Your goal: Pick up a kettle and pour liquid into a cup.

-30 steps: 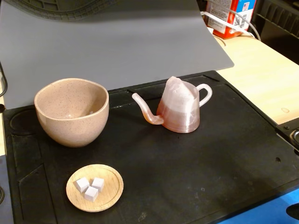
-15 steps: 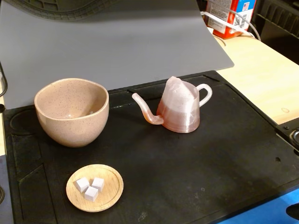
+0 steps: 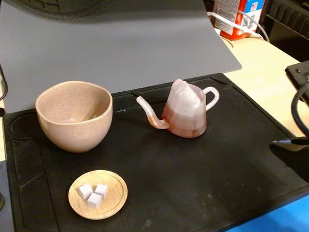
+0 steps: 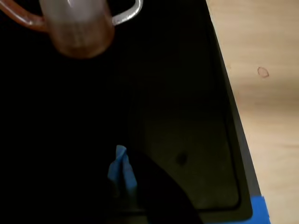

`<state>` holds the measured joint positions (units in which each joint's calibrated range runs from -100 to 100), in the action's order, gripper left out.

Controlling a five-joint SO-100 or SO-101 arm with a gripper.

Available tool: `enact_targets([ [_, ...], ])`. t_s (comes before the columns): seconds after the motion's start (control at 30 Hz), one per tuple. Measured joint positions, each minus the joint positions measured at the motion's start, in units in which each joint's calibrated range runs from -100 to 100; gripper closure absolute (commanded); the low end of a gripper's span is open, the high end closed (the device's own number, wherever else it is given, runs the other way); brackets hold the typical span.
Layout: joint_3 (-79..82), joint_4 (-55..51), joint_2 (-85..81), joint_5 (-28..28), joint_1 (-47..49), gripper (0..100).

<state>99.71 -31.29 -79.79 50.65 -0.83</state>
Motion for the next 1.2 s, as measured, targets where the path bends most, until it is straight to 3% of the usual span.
enact_targets([
  [0.17, 0.0, 14.4, 8.9, 0.0, 2.9, 99],
  [0.3, -0.2, 15.1, 11.7, -0.3, 3.8, 99],
  [0.47, -0.7, 26.9, 20.1, -0.3, 1.7, 99],
  [0.77, -19.0, 30.7, 42.8, -0.4, -0.7, 91],
  [0.83, -18.7, 41.5, 48.7, -3.5, -0.8, 91],
  [0.97, -18.8, 52.4, 58.6, -5.0, -0.5, 88],
  [1.2, -27.8, 58.5, 72.3, -8.2, -0.4, 88],
])
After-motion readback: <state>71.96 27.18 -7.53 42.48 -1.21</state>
